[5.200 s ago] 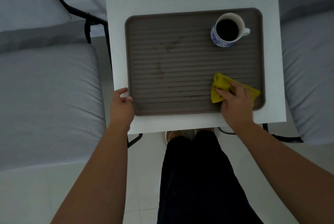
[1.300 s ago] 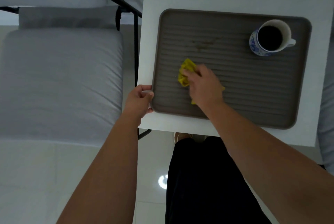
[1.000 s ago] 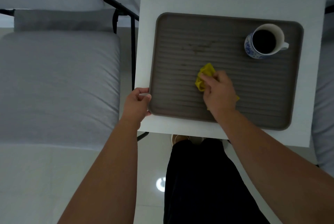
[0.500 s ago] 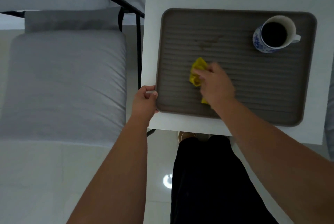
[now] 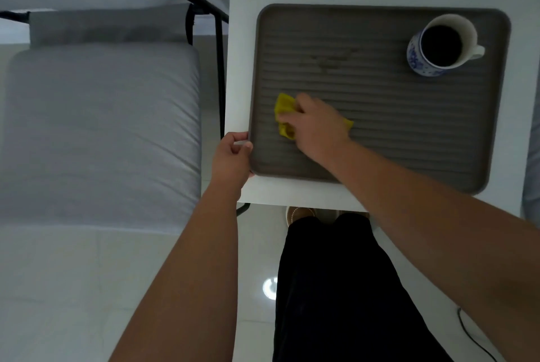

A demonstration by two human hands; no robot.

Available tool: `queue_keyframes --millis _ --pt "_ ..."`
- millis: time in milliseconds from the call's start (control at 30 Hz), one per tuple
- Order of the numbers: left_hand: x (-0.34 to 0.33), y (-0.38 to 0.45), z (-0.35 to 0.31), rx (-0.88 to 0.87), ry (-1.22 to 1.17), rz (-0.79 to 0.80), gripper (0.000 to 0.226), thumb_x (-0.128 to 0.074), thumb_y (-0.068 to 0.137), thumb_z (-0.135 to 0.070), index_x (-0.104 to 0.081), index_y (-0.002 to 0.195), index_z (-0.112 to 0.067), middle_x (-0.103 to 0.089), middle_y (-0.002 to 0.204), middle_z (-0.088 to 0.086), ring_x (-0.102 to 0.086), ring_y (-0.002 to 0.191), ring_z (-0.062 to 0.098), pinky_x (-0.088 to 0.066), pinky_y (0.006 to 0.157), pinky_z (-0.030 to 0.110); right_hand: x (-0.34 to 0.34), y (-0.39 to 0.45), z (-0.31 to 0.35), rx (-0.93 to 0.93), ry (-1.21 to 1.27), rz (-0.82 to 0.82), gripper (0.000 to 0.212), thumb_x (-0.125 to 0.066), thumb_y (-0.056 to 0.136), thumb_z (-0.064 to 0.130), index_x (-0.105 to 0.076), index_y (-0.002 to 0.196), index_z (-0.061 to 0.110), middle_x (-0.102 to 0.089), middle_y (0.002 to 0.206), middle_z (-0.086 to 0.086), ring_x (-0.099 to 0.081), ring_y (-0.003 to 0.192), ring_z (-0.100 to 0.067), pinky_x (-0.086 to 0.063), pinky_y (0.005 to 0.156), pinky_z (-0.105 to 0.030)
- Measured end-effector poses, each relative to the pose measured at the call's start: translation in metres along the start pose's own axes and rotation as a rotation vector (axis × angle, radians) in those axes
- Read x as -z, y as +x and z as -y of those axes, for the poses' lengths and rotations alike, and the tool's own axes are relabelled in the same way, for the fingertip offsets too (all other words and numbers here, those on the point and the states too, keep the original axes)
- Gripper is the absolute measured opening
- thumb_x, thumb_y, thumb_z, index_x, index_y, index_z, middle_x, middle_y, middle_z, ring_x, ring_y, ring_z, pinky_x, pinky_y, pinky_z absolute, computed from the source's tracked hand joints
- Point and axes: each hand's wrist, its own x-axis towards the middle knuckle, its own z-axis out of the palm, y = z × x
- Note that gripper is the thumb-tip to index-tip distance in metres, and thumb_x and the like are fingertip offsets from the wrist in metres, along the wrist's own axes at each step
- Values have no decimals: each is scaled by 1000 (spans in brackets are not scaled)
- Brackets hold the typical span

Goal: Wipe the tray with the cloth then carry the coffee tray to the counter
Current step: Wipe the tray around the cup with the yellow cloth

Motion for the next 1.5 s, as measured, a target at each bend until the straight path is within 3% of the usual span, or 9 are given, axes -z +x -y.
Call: queue_keyframes --millis 100,167,467,767,867,933,1100,1333,1500 --pt "1 -1 -1 3 2 16 15 -51 98 -12 -60 107 -20 -65 93 -1 -65 89 16 -59 74 40 5 14 27 32 -132 55 47 -56 85 11 -54 128 29 -41 131 -14 -45 114 -35 -40 91 -45" --pt "2 0 -3 13 0 34 15 -51 98 -11 -60 108 -18 -65 94 0 -65 88 16 -59 75 41 9 6 18 66 -198 72 48 -55 88 13 -49 132 31 -37 136 -13 -42 120 -34 -40 95 -46" --pt "3 0 -2 9 14 26 18 -53 97 -13 -60 113 -16 -63 97 -3 -63 95 18 -59 77 43 18 -48 -35 -35 -236 51 51 -71 64 -3 -68 110 18 -57 107 -22 -58 86 -43 -50 70 -48" --pt "5 0 -8 9 71 40 16 -51 98 -11 -58 111 -16 -59 90 2 -60 85 16 -59 75 41 -1 14 35 36 -103 83 45 -59 87 16 -53 129 30 -39 134 -11 -44 118 -32 -41 96 -46" --pt "7 3 -8 16 76 42 15 -53 97 -11 -59 108 -19 -58 89 2 -60 84 15 -58 76 40 1 22 17 -161 117 20 40 -56 86 19 -56 122 38 -46 118 -8 -52 98 -28 -49 84 -40" --pt "9 5 -7 16 85 58 15 -54 96 -12 -60 106 -21 -59 94 6 -61 90 19 -58 79 41 5 17 -9 -329 261 -119 37 -54 85 17 -61 118 34 -50 113 -11 -55 91 -30 -50 80 -37" --pt "10 6 -6 18 81 69 15 -55 96 -12 -61 104 -23 -62 99 5 -62 100 25 -57 80 42 16 -3 -46 -515 219 -269 34 -53 85 11 -68 110 28 -49 108 -18 -55 89 -40 -50 81 -40" --pt "9 4 -9 13 96 83 18 -53 96 -10 -60 108 -22 -59 94 1 -59 92 19 -58 82 44 10 37 12 -330 58 -80 35 -52 88 12 -59 120 23 -40 131 -16 -45 113 -37 -45 91 -44" --pt "10 1 -14 12 122 94 17 -52 97 -9 -58 110 -20 -56 87 -1 -57 85 14 -57 79 39 13 41 15 -255 -46 -18 47 -55 85 9 -53 127 28 -38 132 -14 -44 114 -36 -44 89 -44"
